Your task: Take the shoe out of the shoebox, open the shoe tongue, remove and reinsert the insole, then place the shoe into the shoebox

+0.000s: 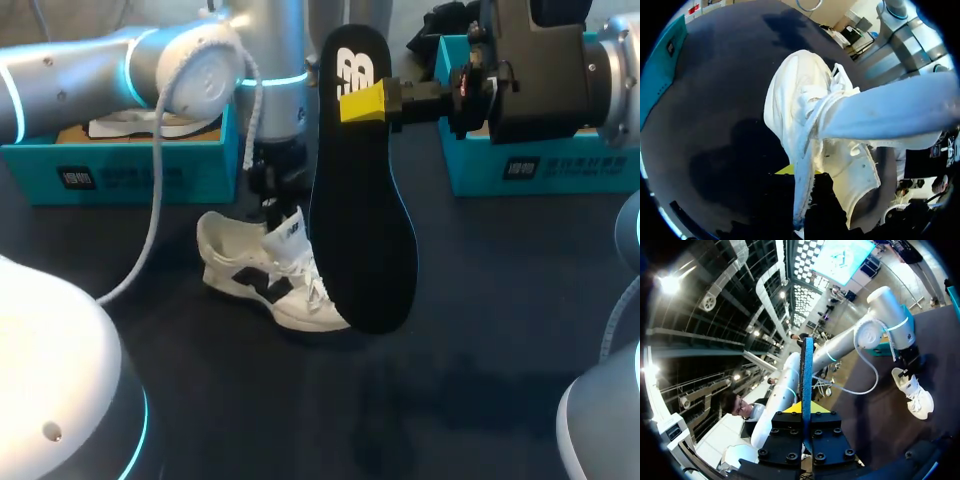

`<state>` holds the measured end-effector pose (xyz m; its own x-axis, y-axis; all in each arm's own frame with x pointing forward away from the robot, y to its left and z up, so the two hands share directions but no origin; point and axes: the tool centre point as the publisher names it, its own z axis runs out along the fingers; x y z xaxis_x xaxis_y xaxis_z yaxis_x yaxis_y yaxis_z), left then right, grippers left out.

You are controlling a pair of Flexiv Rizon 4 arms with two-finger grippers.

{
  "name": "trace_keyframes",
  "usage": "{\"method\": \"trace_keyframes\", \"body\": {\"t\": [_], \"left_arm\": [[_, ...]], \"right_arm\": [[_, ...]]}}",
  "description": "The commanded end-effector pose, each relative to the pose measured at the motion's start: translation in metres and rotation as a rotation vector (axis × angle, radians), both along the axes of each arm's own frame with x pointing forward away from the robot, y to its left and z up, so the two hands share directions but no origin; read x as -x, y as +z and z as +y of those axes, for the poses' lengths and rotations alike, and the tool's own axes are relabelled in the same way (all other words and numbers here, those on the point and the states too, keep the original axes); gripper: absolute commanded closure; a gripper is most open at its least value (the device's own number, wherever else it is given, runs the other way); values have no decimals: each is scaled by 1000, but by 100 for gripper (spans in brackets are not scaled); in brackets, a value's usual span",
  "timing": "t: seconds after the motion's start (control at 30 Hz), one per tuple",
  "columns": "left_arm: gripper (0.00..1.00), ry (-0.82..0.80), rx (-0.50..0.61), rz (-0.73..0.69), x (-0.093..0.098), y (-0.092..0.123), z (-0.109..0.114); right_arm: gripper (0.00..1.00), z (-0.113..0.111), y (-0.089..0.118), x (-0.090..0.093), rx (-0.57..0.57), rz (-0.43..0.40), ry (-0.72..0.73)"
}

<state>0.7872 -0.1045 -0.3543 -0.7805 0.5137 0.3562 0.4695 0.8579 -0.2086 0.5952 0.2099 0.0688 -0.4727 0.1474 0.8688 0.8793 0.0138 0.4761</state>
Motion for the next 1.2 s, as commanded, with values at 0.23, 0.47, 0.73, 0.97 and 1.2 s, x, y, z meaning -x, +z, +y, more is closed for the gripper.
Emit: {"method": "trace_keyframes", "body": {"t": [0.23, 0.47, 0.73, 0.97, 1.2], "left_arm": [[100, -405, 4, -86, -12, 24, -14], [100, -387, 22, -76, -11, 27, -17], [100, -387, 22, -76, -11, 27, -17], [100, -600, 36, -108, -15, 32, -30], [100, -773, 41, -127, -15, 31, -49]], "right_arm": [[100, 4, 0, -1, 1, 2, -2], [100, 4, 0, -1, 1, 2, -2], [100, 4, 0, -1, 1, 2, -2], [100, 4, 0, -1, 1, 2, -2], [100, 4, 0, -1, 1, 2, -2]]}}
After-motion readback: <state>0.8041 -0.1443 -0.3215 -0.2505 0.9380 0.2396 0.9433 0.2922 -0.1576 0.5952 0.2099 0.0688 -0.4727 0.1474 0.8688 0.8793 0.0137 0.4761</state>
